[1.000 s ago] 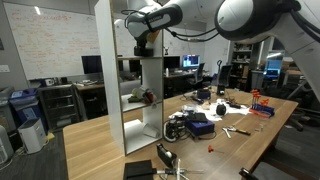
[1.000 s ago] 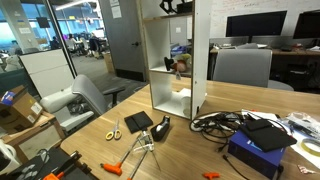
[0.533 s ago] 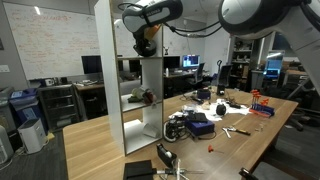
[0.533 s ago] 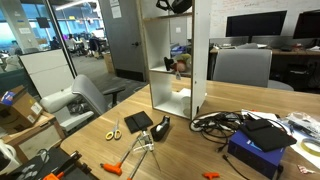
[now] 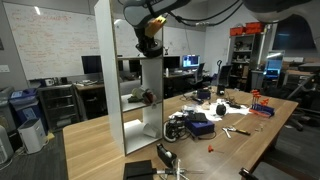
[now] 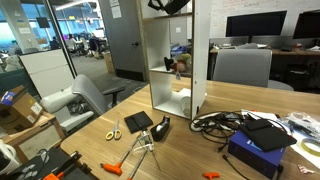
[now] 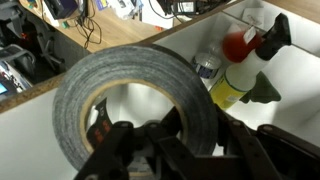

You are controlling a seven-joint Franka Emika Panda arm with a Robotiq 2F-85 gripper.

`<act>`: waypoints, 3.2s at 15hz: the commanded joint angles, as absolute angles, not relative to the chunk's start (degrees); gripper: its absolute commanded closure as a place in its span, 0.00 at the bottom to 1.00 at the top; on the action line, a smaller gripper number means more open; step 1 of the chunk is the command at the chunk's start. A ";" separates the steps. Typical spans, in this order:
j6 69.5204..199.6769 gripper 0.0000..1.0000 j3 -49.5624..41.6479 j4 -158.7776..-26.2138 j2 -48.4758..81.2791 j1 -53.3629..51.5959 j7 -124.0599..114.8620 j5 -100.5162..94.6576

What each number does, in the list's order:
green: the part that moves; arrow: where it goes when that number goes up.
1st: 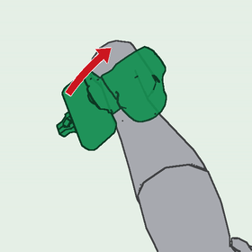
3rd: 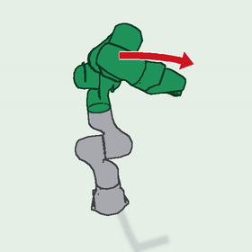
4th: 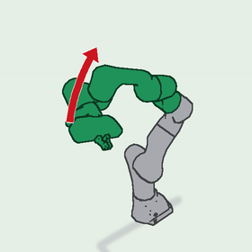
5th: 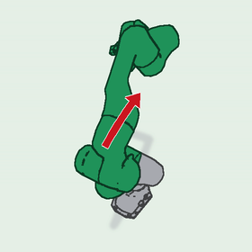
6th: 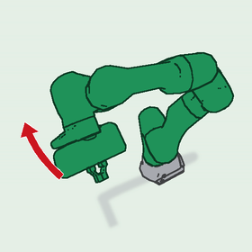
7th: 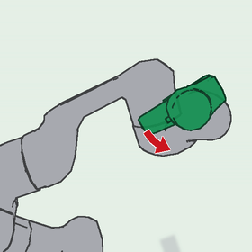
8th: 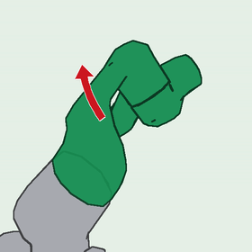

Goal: Pick up the seal tape from the shelf and put it on the table

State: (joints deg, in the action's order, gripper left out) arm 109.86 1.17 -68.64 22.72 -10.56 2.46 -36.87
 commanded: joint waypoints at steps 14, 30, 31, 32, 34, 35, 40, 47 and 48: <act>109.01 0.85 1.24 -112.25 -9.79 -5.16 -10.33 -17.40; 138.69 0.85 -2.71 -137.96 -0.07 3.36 -14.75 -3.68; 141.00 0.85 -2.98 -138.39 1.77 3.56 -15.01 -3.32; 143.39 0.85 -3.34 -138.75 3.76 3.78 -15.43 -3.19; 147.65 0.85 -4.15 -138.77 7.87 4.28 -15.11 -1.77; 149.18 0.85 -4.53 -138.46 9.88 4.58 -14.63 -0.54; 155.21 0.85 -4.96 -136.63 18.60 6.13 -13.10 5.48; 158.36 0.85 -2.56 -132.28 29.64 7.88 -10.95 12.66; 158.46 0.85 -2.56 -131.52 30.99 7.97 -10.90 13.01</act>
State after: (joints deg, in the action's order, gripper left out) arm 157.10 -3.58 -134.86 27.05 6.75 -12.54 10.62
